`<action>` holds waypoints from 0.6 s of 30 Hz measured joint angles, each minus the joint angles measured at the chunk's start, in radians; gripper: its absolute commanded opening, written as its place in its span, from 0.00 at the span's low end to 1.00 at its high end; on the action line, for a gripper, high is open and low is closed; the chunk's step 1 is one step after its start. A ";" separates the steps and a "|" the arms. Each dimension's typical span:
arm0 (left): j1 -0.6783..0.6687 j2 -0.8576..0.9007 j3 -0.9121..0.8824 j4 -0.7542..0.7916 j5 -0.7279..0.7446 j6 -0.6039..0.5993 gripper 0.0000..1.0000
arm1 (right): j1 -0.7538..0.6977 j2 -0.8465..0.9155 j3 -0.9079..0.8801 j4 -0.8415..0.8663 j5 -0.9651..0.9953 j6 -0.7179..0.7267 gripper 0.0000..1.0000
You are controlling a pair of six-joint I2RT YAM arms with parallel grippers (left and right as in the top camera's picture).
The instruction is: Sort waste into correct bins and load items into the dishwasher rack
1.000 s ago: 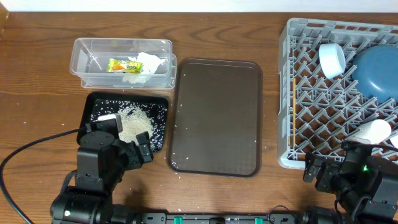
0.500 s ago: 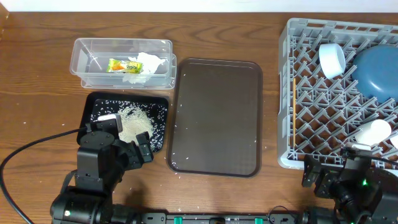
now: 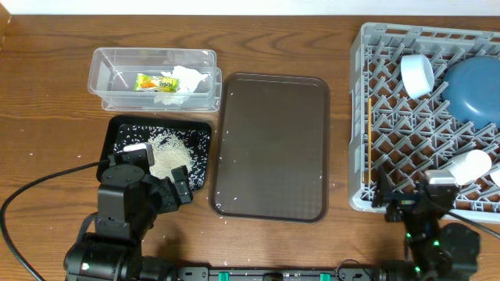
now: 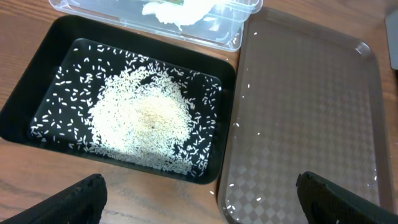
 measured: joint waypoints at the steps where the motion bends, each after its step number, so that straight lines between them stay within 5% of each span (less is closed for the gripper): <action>1: 0.000 0.000 0.000 0.000 0.000 0.000 1.00 | 0.003 -0.017 -0.048 0.063 0.000 -0.007 0.99; 8: 0.000 0.002 -0.001 0.000 0.000 0.000 1.00 | 0.003 -0.099 -0.320 0.460 0.001 -0.026 0.99; 18: 0.000 0.002 -0.002 0.000 0.000 0.000 1.00 | 0.003 -0.102 -0.385 0.422 0.012 -0.029 0.99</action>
